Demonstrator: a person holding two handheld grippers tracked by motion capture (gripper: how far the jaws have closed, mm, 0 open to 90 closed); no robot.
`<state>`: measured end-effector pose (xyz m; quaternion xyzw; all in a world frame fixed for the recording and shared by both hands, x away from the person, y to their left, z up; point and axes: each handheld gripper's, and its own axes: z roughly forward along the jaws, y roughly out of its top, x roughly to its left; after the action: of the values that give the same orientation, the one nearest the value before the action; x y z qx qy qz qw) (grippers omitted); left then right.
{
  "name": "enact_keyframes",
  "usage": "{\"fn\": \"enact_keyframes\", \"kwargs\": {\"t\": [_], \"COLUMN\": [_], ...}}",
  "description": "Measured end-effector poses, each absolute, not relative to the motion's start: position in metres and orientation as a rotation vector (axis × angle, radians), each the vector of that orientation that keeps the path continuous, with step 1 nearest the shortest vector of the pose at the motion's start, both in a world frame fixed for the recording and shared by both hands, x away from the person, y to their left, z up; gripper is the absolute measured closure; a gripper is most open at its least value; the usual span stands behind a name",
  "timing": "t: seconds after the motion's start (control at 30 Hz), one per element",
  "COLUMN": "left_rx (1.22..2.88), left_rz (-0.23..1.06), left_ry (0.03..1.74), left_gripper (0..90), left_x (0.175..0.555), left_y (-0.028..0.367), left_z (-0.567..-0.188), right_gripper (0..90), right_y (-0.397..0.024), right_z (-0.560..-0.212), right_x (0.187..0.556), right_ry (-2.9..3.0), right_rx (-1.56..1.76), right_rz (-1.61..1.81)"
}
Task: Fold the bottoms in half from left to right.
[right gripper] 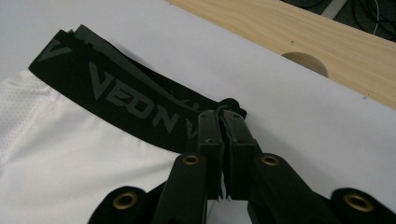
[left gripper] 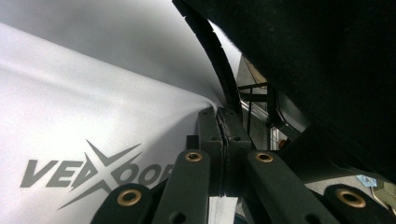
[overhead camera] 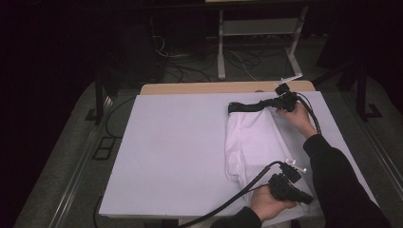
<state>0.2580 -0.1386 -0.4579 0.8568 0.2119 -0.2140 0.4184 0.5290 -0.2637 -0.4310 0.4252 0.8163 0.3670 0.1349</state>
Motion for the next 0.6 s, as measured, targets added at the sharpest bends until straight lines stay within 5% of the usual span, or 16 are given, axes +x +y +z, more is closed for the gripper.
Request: {"fn": "enact_keyframes", "kwargs": {"t": [0.6], "left_rx": [2.109], "left_rz": [-0.599], "left_ry": [0.549], "left_gripper": [86.4], "left_x": [0.265], "left_y": [-0.149], "left_z": [-0.471], "right_gripper": [83.9], "right_y": [-0.269], "right_z": [-0.434], "right_x": [0.529], "right_ry": [2.375], "right_rx": [1.249], "right_rz": [1.046]}}
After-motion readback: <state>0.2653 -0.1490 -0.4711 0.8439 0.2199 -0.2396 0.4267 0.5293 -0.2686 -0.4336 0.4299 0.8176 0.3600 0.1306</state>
